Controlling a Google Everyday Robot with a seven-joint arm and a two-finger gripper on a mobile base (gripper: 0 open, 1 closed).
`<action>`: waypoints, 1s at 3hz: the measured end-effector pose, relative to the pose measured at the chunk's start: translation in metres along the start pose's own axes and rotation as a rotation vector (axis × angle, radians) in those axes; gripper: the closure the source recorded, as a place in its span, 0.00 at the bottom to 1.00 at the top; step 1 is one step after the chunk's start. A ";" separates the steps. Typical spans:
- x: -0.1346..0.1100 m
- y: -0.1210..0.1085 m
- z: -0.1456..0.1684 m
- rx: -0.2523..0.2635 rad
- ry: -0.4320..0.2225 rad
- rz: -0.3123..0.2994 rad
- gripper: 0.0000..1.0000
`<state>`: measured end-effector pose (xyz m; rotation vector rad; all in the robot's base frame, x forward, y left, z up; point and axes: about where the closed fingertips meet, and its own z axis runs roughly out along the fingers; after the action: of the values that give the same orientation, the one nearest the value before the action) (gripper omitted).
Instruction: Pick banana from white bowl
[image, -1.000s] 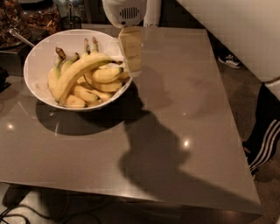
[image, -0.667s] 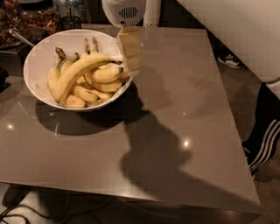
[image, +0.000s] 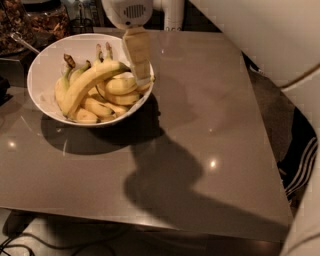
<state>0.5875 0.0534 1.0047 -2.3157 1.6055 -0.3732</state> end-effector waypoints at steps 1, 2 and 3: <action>-0.024 -0.005 0.007 -0.036 -0.049 -0.069 0.07; -0.040 -0.003 0.015 -0.062 -0.077 -0.126 0.12; -0.054 0.003 0.027 -0.094 -0.097 -0.175 0.18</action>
Offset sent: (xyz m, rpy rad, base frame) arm -0.0241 0.0420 -0.0319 -0.0699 0.1717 0.2082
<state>0.5767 0.1056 0.9767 -2.5121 1.4080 -0.2233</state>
